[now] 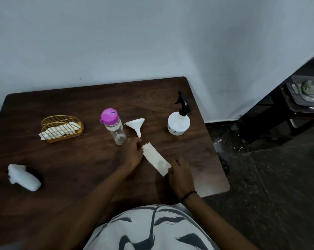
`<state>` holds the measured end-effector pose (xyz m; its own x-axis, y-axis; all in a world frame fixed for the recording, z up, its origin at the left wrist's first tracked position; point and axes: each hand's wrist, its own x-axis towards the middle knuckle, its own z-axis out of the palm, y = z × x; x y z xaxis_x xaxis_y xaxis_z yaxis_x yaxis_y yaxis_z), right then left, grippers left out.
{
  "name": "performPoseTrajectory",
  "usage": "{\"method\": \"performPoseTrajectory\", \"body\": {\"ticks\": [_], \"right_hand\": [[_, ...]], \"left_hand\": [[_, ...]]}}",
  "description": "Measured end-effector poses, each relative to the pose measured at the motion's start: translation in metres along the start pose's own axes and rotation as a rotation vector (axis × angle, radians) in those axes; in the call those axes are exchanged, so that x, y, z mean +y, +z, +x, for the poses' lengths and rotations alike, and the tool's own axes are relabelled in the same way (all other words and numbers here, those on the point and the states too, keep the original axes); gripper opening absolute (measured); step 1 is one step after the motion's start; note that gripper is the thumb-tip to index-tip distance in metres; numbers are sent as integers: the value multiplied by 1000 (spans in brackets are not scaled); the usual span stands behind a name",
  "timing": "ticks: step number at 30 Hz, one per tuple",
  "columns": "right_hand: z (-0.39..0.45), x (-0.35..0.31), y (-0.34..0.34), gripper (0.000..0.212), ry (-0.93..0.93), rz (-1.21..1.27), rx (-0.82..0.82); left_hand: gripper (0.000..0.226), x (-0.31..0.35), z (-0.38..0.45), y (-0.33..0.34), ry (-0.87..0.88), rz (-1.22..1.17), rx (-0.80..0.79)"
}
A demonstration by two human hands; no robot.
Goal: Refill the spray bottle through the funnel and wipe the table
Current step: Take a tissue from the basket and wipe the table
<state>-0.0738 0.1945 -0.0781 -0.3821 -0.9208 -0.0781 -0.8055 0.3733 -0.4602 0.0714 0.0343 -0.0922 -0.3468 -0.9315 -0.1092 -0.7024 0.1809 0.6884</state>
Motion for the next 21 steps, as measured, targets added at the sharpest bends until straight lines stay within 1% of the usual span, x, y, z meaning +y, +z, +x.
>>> {"method": "performPoseTrajectory", "body": {"ticks": [1, 2, 4, 5, 6, 8, 12, 14, 16, 19, 21], "right_hand": [[6, -3, 2, 35, -56, 1, -44], [13, -7, 5, 34, -99, -17, -79], [26, -18, 14, 30, -137, -34, -236], [32, -21, 19, 32, -192, -62, -255], [36, -26, 24, 36, -268, -114, -261], [45, -31, 31, 43, -306, -131, -247], [64, -31, 38, 43, -300, -206, -225], [71, -21, 33, 43, -300, -315, -217], [75, -8, 25, 44, -239, -350, -204], [61, 5, 19, 44, -178, -373, -221], [40, 5, 18, 43, -207, -400, -181]], "left_hand": [[24, -1, -3, -2, 43, 22, 10], [22, 0, -5, -3, 93, 31, 12], [23, 0, -11, -3, 199, 39, 5], [25, 1, -13, -2, 239, 38, -5], [27, 2, -14, -1, 259, 39, -13], [29, 2, -15, -1, 243, 42, -16], [27, -1, -16, -5, 231, 67, -12], [21, -1, -16, -7, 249, 88, -8], [21, -2, -15, -9, 246, 82, 0], [23, -3, -15, -10, 229, 76, -7], [25, -3, -15, -10, 229, 69, -4]]}}
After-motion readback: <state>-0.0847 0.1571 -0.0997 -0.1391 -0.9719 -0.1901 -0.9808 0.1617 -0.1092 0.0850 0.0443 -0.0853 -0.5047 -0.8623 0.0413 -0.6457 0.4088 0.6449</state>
